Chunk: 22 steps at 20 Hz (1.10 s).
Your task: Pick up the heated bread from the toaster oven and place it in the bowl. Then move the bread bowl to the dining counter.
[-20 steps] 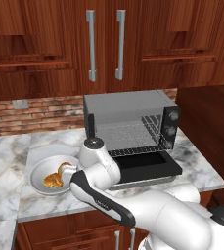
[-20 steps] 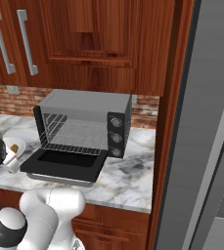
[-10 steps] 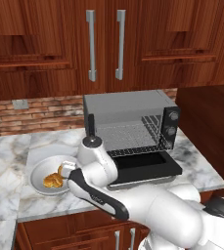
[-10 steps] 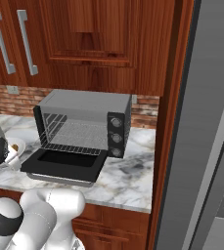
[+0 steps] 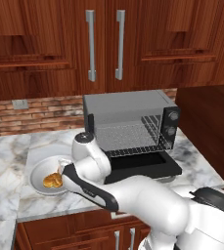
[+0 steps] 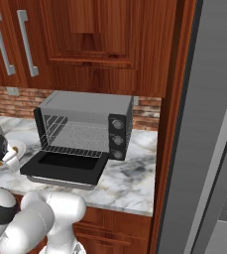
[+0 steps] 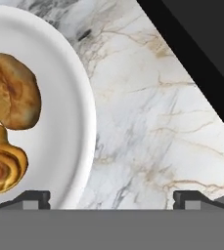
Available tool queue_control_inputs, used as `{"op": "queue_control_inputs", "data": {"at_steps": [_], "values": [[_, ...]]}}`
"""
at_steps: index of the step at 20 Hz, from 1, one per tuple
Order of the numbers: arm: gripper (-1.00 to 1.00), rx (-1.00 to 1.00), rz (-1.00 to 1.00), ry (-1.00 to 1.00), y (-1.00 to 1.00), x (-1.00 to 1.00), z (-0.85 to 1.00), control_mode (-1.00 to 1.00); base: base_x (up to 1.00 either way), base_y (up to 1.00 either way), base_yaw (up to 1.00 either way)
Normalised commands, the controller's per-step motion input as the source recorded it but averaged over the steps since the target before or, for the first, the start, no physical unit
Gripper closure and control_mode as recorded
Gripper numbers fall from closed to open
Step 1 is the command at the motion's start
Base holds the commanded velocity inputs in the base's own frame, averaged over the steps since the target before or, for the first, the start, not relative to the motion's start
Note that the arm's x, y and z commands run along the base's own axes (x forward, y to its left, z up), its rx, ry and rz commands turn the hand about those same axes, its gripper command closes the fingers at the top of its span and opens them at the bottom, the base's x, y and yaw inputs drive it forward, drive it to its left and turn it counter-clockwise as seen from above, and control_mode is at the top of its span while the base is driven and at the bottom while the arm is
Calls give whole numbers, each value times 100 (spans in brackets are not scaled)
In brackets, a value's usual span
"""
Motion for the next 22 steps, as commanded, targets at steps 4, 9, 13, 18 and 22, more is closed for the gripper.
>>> {"op": "queue_control_inputs", "data": {"at_steps": [4,9,13,18,22], "values": [[-100,0,0,0,15,14,-21,-100,0,0,0],[-100,1,0,-2,3,0,-40,-100,0,0,0],[-100,0,0,-7,12,22,-20,-100,0,0,0],[-100,0,0,-6,14,36,-2,-100,0,0,0],[-100,0,0,-2,14,26,-4,-100,0,0,0]]}}
